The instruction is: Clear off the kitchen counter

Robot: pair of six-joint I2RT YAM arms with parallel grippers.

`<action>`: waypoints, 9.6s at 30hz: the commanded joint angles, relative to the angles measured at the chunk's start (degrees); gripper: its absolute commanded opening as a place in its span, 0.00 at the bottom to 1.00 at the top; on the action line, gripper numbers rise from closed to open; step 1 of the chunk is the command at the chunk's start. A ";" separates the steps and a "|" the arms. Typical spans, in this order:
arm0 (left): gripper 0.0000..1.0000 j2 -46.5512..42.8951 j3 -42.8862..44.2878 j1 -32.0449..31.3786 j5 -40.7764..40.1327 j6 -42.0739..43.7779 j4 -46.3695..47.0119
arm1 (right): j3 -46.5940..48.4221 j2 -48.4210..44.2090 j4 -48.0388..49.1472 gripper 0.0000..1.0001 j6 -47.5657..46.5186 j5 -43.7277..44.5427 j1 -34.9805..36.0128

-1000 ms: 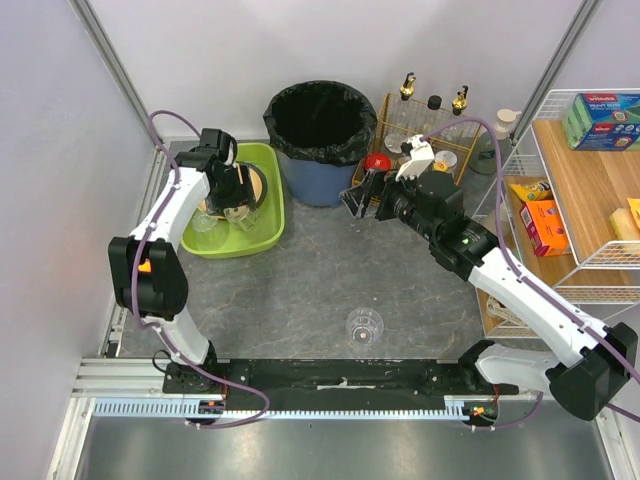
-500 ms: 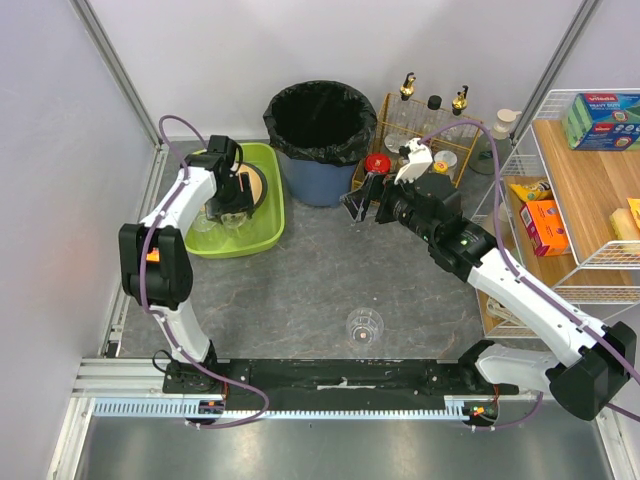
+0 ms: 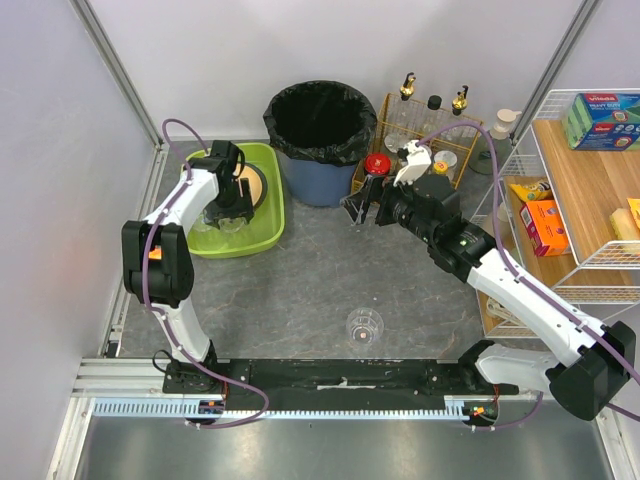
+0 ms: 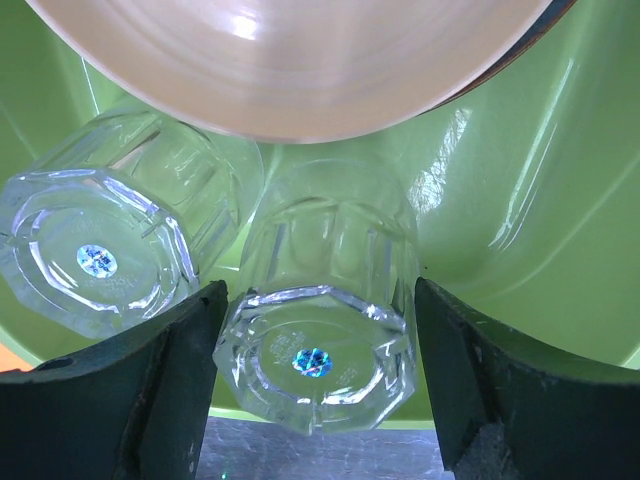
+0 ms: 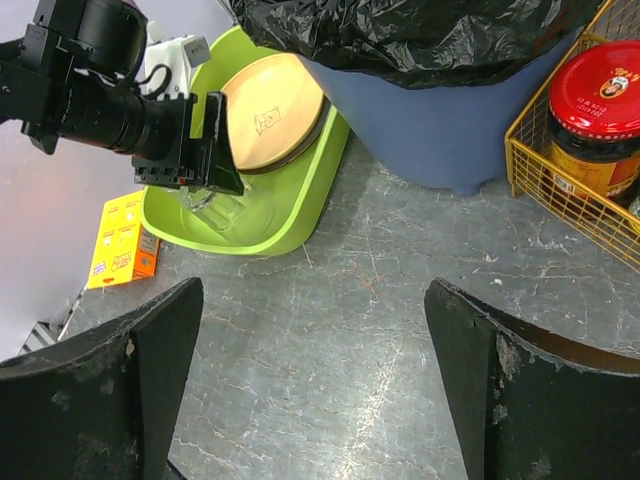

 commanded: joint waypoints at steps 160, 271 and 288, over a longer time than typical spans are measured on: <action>0.94 -34.21 2.09 -6.18 69.47 -29.55 41.64 | 7.65 8.89 56.95 0.00 35.74 -23.93 0.78; 0.93 -3.00 8.59 -6.01 9.17 0.69 6.05 | 5.54 -9.21 4.22 0.92 0.59 8.85 -0.19; 0.96 -32.35 7.98 -6.80 11.72 2.44 -1.07 | 16.51 -6.84 -12.82 0.98 -16.71 28.71 -0.45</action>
